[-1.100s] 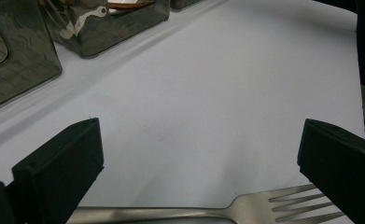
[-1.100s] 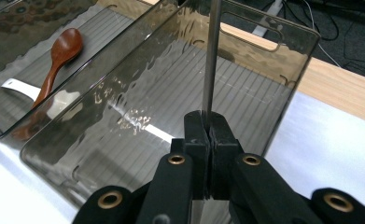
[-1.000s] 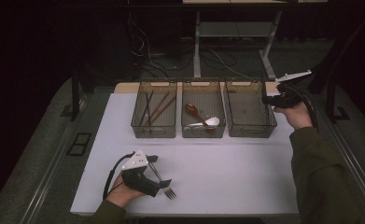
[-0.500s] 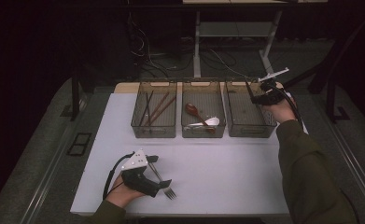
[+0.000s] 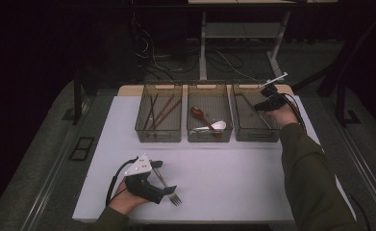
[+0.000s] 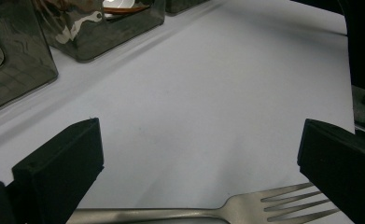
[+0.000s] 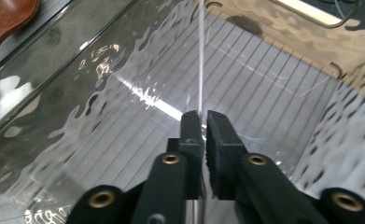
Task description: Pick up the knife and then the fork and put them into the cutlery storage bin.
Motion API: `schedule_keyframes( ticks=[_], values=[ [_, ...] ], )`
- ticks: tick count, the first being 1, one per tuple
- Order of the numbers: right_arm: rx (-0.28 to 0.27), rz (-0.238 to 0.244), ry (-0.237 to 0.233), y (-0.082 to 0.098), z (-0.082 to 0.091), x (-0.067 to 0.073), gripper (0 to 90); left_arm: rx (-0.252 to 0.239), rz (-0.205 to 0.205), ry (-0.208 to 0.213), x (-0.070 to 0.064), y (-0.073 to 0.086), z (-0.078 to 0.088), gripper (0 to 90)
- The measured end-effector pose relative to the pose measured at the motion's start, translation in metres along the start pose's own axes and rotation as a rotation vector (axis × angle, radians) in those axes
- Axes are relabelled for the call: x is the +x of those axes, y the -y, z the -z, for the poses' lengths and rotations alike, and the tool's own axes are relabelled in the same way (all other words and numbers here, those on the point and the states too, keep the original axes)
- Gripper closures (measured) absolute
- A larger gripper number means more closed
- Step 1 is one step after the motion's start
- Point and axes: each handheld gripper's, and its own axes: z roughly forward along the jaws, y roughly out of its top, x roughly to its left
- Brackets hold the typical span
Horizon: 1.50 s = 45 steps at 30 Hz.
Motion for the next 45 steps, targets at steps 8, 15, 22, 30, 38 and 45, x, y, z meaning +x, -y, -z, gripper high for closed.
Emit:
schedule_keyframes(
  ticks=[8,15,22,30,38,45],
  values=[
    [-0.033,-0.021,-0.033,0.001,0.007,-0.001,64.0,0.006,-0.004,0.0,-0.001,0.0,-0.001,0.0],
    [-0.092,-0.076,-0.107,0.005,0.018,-0.005,44.7,0.007,0.0,-0.001,0.0,0.0,-0.001,0.0],
    [-0.217,-0.104,-0.129,0.012,0.04,-0.004,29.2,0.013,0.001,0.001,0.0,0.0,-0.001,0.0],
    [-0.289,-0.08,-0.132,0.026,0.057,0.008,18.2,0.015,-0.001,0.005,0.0,0.001,-0.002,0.0],
    [-0.32,-0.021,-0.151,0.044,0.071,0.028,16.6,0.016,-0.003,0.007,0.0,0.001,-0.002,0.0],
    [-0.352,0.014,-0.166,0.06,0.081,0.048,16.6,0.016,-0.003,0.007,0.0,0.001,-0.002,0.0]
  ],
)
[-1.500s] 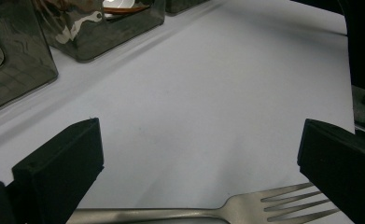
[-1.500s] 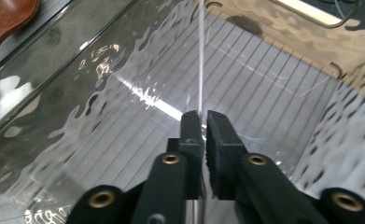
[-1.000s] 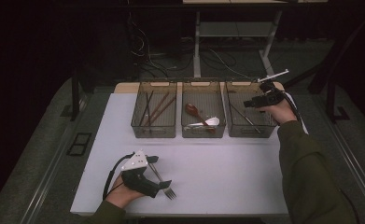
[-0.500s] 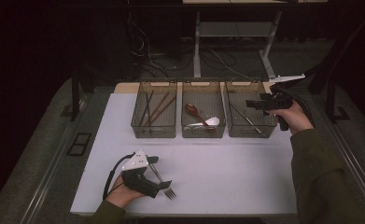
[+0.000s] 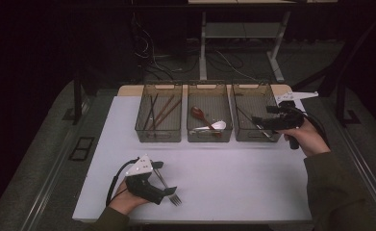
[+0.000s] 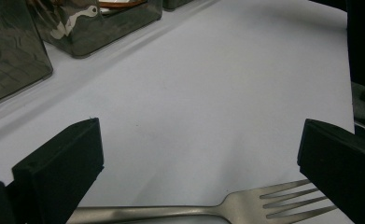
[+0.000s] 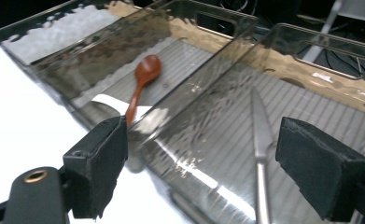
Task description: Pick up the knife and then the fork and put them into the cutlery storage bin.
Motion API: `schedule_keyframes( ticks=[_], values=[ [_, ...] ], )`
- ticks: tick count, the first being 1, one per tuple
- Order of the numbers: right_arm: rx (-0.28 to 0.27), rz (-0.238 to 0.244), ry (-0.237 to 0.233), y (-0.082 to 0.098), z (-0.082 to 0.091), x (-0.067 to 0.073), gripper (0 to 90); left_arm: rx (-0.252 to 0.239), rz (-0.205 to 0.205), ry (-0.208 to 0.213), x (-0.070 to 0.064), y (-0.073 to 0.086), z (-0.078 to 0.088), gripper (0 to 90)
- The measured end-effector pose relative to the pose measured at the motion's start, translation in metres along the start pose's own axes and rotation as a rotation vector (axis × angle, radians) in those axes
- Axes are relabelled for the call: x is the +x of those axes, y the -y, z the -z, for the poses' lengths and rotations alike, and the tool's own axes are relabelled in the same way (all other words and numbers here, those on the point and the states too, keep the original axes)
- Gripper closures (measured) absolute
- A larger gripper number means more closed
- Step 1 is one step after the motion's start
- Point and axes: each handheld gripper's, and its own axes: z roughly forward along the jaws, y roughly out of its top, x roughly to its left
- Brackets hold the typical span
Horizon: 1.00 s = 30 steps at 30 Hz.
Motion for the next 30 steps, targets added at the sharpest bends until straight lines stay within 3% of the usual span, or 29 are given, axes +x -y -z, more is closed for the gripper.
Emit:
schedule_keyframes(
  ticks=[15,30],
  values=[
    [-0.02,0.044,-0.049,0.039,0.011,0.042,16.6,-0.001,0.003,-0.005,0.0,0.0,0.0,0.0],
    [-0.051,0.029,-0.051,0.087,0.023,0.061,16.6,0.0,0.004,-0.016,0.001,0.0,0.004,0.0]
  ],
)
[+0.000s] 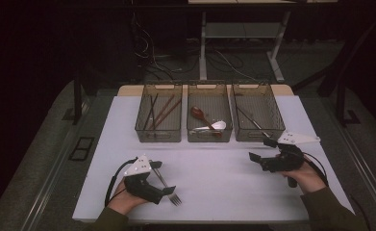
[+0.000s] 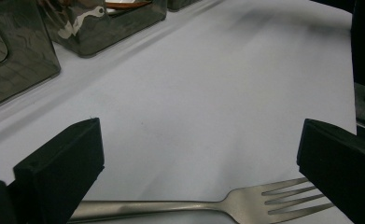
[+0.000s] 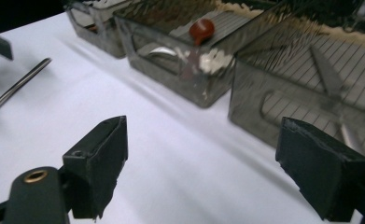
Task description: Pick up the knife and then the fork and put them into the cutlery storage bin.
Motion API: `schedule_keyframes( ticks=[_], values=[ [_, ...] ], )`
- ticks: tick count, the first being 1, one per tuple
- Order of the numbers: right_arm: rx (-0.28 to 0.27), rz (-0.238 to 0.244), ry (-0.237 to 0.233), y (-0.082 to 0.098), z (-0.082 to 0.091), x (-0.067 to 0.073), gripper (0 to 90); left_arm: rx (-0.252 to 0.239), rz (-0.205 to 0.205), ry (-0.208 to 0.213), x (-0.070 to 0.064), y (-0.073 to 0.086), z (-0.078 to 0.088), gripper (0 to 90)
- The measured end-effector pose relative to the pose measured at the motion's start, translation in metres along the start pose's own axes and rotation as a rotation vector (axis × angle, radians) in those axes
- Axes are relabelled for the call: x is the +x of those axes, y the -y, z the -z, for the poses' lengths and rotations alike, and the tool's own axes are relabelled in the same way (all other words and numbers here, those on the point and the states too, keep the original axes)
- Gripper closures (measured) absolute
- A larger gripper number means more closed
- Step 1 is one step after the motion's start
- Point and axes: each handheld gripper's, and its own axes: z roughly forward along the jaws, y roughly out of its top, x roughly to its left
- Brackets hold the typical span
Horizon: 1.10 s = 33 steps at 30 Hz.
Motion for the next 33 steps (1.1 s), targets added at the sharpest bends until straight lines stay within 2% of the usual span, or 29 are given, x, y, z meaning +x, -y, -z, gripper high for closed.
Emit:
schedule_keyframes(
  ticks=[4,7,12,14,19,22,25,28,33],
  values=[
    [0.007,0.002,-0.01,0.013,0.003,0.004,16.6,0.006,-0.001,-0.01,0.0,-0.001,0.002,2.6],
    [0.006,-0.015,-0.015,0.022,0.005,0.007,16.6,0.01,0.001,-0.019,0.0,-0.001,0.004,6.7],
    [0.019,-0.005,-0.017,0.036,0.006,0.013,16.6,0.021,0.009,-0.04,-0.001,-0.001,0.011,19.9],
    [0.029,0.002,-0.022,0.039,0.007,0.014,16.6,0.028,0.015,-0.045,-0.002,0.0,0.015,32.2],
    [0.041,0.022,-0.028,0.039,0.004,0.017,16.6,0.084,0.022,-0.028,-0.006,0.005,0.02,60.1],
    [0.052,0.039,-0.032,0.04,0.002,0.019,16.6,0.122,0.015,-0.009,-0.008,0.008,0.02,74.7],
    [0.056,0.037,-0.036,0.04,0.001,0.02,16.6,0.152,0.013,0.01,-0.01,0.009,0.018,86.9],
    [0.059,0.039,-0.038,0.04,0.001,0.02,16.6,0.19,0.002,0.035,-0.012,0.01,0.014,88.9],
    [0.061,0.04,-0.036,0.04,0.001,0.02,16.6,0.248,-0.027,0.031,-0.013,0.012,0.006,88.9]
  ],
)
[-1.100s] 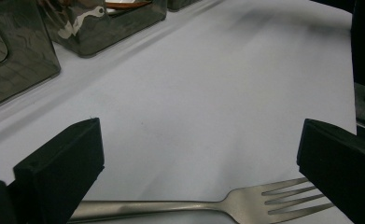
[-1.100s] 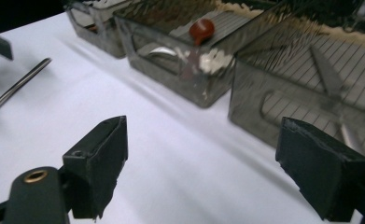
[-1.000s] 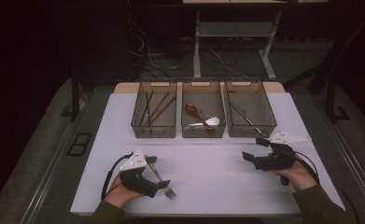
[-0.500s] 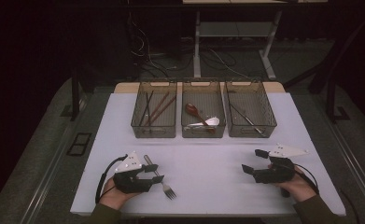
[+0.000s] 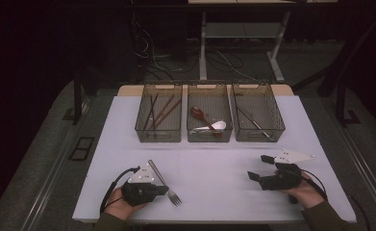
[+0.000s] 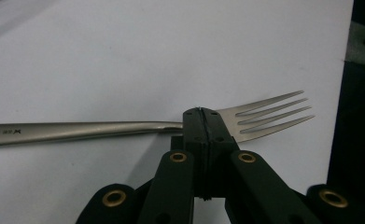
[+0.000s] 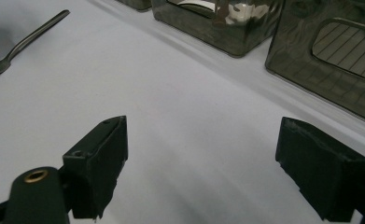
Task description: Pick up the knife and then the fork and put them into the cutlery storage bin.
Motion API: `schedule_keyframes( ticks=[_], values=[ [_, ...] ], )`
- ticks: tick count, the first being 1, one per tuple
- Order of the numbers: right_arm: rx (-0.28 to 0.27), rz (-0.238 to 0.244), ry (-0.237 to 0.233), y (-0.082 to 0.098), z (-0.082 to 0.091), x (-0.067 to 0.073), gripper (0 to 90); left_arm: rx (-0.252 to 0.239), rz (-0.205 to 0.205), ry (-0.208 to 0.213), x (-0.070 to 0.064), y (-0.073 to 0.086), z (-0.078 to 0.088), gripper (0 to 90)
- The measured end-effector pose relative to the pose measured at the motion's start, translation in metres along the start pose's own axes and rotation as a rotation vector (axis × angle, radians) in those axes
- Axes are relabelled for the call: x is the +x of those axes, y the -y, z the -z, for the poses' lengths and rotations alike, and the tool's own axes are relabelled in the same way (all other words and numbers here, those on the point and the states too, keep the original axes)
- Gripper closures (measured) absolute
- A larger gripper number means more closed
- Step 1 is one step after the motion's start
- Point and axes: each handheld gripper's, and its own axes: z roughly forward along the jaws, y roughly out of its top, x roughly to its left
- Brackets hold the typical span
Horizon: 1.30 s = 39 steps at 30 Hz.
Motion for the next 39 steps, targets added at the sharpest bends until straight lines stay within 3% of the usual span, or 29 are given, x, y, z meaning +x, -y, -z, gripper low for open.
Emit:
schedule_keyframes(
  ticks=[11,22,34,39],
  values=[
    [-0.001,0.005,0.004,0.0,0.0,0.0,16.6,0.001,0.006,0.003,0.004,-0.006,-0.014,89.0],
    [-0.003,0.004,0.004,-0.001,0.001,-0.001,16.6,0.01,-0.028,-0.035,0.007,-0.034,-0.04,89.0],
    [-0.002,0.008,0.005,0.0,0.001,-0.002,16.6,-0.003,-0.049,-0.095,0.027,-0.064,-0.07,89.0],
    [-0.002,0.012,0.003,0.0,0.001,-0.002,16.6,-0.027,-0.053,-0.086,0.032,-0.07,-0.065,88.9]
  ],
)
